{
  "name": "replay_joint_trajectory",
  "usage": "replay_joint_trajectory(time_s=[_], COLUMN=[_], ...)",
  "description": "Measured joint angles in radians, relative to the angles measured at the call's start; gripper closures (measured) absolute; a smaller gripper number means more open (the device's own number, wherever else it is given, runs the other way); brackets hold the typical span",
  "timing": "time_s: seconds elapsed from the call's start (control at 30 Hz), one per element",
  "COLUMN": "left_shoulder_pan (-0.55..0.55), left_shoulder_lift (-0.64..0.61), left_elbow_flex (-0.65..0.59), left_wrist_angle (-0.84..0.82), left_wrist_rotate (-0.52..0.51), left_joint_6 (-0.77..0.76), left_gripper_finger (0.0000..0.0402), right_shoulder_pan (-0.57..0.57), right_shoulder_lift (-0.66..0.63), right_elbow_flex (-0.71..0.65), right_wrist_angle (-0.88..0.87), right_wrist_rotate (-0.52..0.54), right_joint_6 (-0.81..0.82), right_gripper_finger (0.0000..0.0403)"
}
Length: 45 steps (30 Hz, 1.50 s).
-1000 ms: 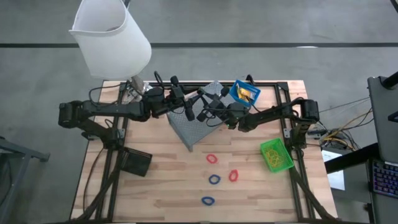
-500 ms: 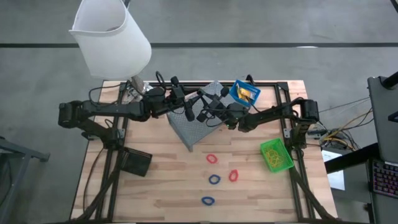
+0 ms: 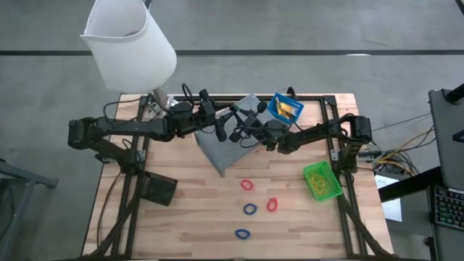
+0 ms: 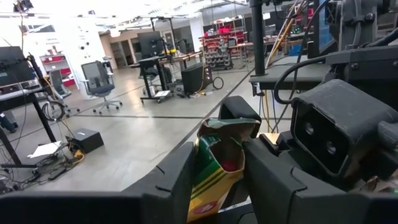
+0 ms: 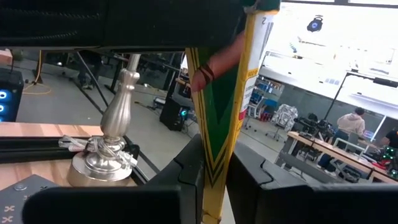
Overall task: Pick & Place Office Desk Supplies
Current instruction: Put the crayon box into the blue basket
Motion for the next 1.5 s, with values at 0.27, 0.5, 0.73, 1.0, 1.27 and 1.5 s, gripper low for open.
replay_joint_trajectory(time_s=[0.27, 0.5, 0.73, 1.0, 1.27, 1.5], left_shoulder_pan=[0.000, 0.000, 0.000, 0.000, 0.000, 0.000], left_shoulder_lift=[0.000, 0.000, 0.001, 0.001, 0.001, 0.001], left_elbow_flex=[0.000, 0.000, 0.000, 0.000, 0.000, 0.000], left_wrist_angle=[-0.004, -0.007, -0.007, -0.007, -0.006, -0.006], left_wrist_rotate=[0.003, 0.003, 0.003, 0.001, -0.054, -0.089], left_joint_6=[0.003, 0.003, 0.022, 0.020, 0.030, 0.029], left_gripper_finger=[0.0236, 0.0198, 0.0176, 0.0180, 0.0181, 0.0181], right_shoulder_pan=[0.000, 0.000, 0.001, 0.000, 0.003, 0.004], right_shoulder_lift=[0.000, 0.000, -0.001, -0.001, -0.001, -0.004], right_elbow_flex=[0.000, -0.003, -0.003, -0.004, -0.005, -0.005], right_wrist_angle=[0.000, 0.003, 0.004, 0.003, 0.002, 0.002], right_wrist_rotate=[-0.003, -0.005, -0.030, -0.029, 0.061, 0.107], right_joint_6=[0.000, 0.000, -0.006, 0.002, -0.041, -0.084], right_gripper_finger=[0.0358, 0.0362, 0.0360, 0.0360, 0.0360, 0.0363])
